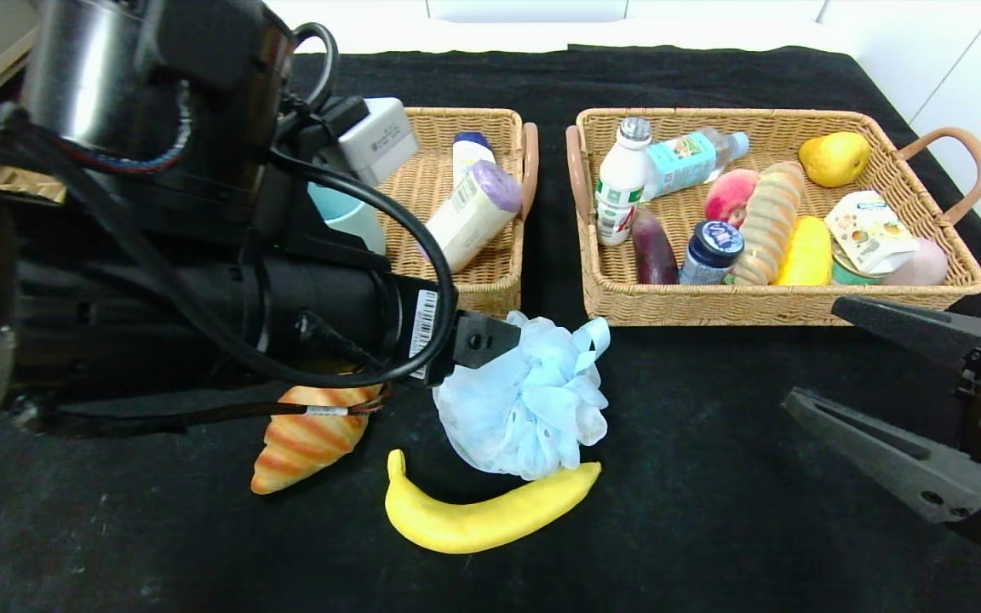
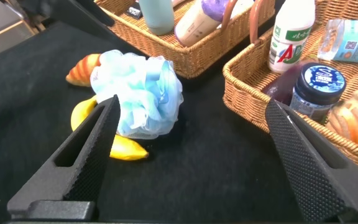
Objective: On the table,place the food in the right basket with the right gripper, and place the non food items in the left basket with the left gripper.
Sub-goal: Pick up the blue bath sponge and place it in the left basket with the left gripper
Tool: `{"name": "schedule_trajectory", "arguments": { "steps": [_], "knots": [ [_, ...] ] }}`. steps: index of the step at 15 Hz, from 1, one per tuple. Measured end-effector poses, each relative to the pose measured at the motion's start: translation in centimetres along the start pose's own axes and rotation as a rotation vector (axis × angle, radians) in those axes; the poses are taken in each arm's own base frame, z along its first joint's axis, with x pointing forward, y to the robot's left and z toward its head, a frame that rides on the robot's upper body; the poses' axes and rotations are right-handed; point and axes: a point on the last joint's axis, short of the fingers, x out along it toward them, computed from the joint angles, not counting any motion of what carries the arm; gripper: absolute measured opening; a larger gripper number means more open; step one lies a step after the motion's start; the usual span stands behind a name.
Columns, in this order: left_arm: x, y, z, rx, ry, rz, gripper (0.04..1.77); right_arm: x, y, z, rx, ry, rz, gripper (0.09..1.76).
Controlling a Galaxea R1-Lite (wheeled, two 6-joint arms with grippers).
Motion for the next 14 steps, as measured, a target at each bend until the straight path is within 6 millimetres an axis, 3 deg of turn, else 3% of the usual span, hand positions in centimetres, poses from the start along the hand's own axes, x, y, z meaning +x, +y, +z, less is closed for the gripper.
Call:
{"name": "schedule_trajectory", "arguments": {
  "steps": [7, 14],
  "knots": [
    [5.2, -2.0, -0.8, -0.022, 0.079, 0.069, 1.72, 0.1, -0.3, 0.2, -0.003, -0.003, -0.014, 1.7],
    [7.5, -2.3, -1.9, -0.012, 0.132, 0.084, 1.72, 0.3, -0.3, -0.1, 0.001, 0.009, -0.013, 1.7]
  ]
}}
